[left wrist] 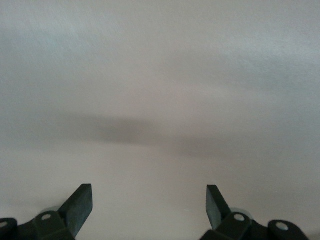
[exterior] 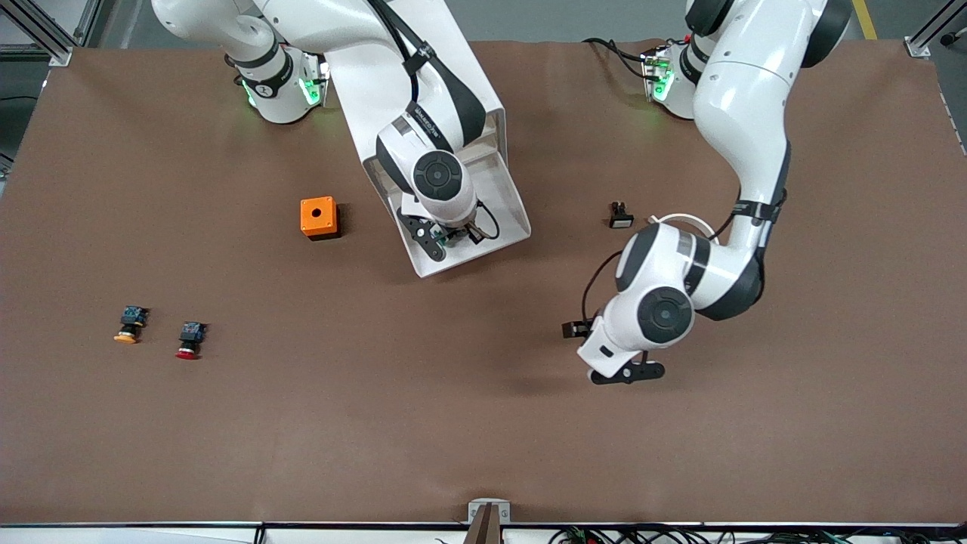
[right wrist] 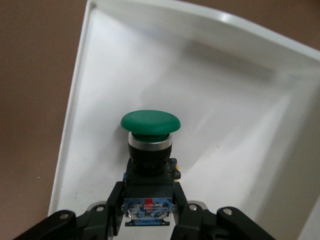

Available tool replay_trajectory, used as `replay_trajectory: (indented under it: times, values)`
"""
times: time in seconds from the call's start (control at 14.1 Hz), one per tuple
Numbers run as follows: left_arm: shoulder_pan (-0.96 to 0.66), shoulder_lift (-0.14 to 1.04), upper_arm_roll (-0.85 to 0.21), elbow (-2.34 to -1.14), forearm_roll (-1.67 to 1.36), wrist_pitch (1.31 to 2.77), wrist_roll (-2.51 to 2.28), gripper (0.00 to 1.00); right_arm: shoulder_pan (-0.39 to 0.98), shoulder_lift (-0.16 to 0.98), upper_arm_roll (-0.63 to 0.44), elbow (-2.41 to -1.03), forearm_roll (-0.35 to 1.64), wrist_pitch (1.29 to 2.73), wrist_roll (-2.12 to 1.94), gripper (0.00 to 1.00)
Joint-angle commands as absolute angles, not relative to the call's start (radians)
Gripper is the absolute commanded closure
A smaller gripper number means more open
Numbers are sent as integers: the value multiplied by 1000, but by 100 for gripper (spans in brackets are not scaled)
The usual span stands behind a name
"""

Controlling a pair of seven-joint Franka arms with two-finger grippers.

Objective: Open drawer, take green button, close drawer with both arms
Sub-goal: 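Lift the green button out with the right gripper while the left gripper returns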

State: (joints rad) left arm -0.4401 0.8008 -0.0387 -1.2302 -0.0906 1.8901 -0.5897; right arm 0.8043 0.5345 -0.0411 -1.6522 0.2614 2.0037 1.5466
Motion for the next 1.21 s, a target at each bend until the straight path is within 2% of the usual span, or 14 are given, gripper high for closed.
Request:
replay_trajectory:
  times: [0.0,0.21,0.57,0.92,1.13]
  values:
    - [-460,784,-38,-1246,-80,1893,-687,0,738,528,-40,-1505,285,1820,1551,73]
    - [-471,796,-69,-1247,-80,1913,-777,0,626,520,-40,-1407,281,1662,1453,74]
    - [-544,847,-80,-1252,-83,2000,-908,0,404,469,-48,-1404,223,1549,895,74]
    - [-620,861,-80,-1261,-205,2025,-931,0,261,479,-48,-1408,124,1563,533,74]
    - [-664,868,-80,-1261,-236,2040,-969,0,215,503,-48,-1434,63,1641,395,74]
